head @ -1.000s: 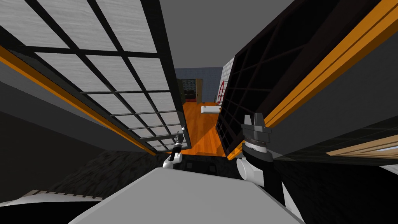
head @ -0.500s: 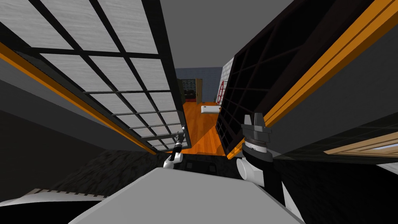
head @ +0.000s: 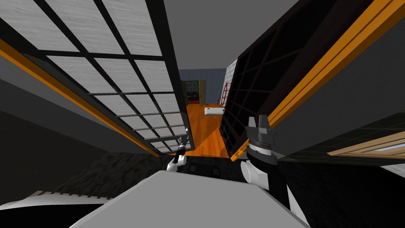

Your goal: Push the door open

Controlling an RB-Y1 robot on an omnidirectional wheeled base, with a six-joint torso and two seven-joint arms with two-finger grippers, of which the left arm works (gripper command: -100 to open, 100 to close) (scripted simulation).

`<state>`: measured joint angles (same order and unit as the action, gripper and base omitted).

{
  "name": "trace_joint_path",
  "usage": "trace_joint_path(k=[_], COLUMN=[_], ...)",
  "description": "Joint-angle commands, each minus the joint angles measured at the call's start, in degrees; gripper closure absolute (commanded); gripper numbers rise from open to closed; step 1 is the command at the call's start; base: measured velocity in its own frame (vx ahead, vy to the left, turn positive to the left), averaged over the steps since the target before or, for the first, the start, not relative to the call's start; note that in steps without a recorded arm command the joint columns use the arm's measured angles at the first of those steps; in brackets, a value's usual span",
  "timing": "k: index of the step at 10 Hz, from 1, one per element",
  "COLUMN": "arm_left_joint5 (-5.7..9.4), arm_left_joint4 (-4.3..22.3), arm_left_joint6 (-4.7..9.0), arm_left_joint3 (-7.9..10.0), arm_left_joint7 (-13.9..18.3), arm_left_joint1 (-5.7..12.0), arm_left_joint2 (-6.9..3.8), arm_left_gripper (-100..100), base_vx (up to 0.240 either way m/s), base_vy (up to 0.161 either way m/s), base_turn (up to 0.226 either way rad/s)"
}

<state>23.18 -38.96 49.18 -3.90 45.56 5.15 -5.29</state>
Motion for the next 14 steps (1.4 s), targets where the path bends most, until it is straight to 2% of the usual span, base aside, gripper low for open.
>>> trace_joint_path(k=[1, 2, 3, 5, 6, 8, 9, 11, 12, 14], arm_left_joint5=[0.82, 1.47, 1.47, 2.78, 2.78, 3.96, 3.96, 5.08, 5.08, 6.01], arm_left_joint4=[0.3, 0.5, 0.5, 0.8, 0.8, 1.1, 1.1, 1.4, 1.4, 1.6], arm_left_joint6=[0.07, 0.08, 0.08, 0.11, 0.11, 0.13, 0.13, 0.15, 0.15, 0.17], arm_left_joint3=[-0.49, -0.87, -0.87, -1.65, -1.65, -2.35, -2.35, -3.01, -3.01, -3.57], arm_left_joint7=[2.8, 4.3, 5.0, 8.7, 9.5, 13.1, 13.5, 17.1, 17.4, 20.5], arm_left_joint1=[0.23, 0.38, 0.38, 0.69, 0.69, 0.97, 0.97, 1.23, 1.23, 1.45], arm_left_joint2=[0.03, 0.05, 0.05, 0.09, 0.09, 0.14, 0.14, 0.19, 0.19, 0.23], arm_left_gripper=[-100, -100, -100, -100, -100, -100, -100, -100, -100, -100], base_vx=[-0.022, -0.033, -0.023, -0.025, -0.022, -0.023, -0.02, -0.024, -0.021, -0.021], base_vy=[0.0, 0.0, 0.0, -0.002, -0.003, -0.002, -0.001, -0.002, 0.0, -0.001], base_turn=[-0.003, -0.005, -0.002, -0.003, -0.002, -0.003, -0.002, -0.003, -0.002, -0.002])
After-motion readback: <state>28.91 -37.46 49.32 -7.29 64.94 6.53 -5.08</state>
